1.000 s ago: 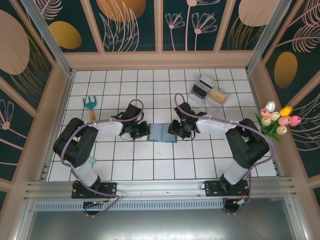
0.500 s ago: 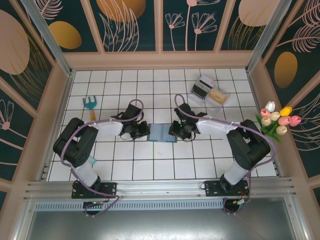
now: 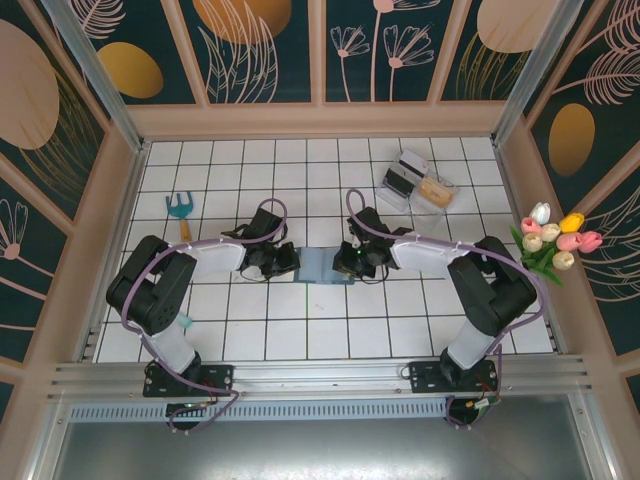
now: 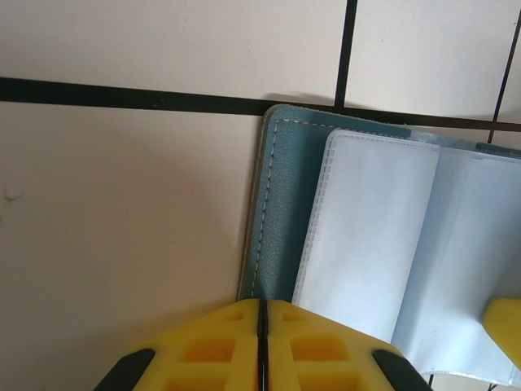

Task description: Take the credit cards out of the card holder

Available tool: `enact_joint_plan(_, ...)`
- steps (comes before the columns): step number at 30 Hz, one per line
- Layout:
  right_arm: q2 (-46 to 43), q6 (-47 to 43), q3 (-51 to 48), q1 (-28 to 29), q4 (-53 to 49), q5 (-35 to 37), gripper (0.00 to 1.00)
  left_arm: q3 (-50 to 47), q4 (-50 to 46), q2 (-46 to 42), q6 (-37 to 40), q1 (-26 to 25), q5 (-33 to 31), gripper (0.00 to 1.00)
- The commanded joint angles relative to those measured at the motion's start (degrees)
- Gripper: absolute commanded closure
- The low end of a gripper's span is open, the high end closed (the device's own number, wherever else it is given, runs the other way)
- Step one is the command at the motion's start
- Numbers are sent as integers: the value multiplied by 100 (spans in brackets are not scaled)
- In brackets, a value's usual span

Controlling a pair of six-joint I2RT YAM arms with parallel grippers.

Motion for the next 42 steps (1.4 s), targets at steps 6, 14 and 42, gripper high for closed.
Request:
enact_joint_plan(6, -226, 90, -118, 32, 1061, -884, 87, -102, -53, 44, 91, -4, 71, 90)
enact_joint_plan(14, -96, 112, 11, 36, 1380, -1166, 77, -101, -89, -6, 120, -11, 89, 90)
enact_joint_plan(42, -1608, -367, -235, -124, 1460, 43, 75, 715, -1401, -1464, 543, 9, -1391, 71)
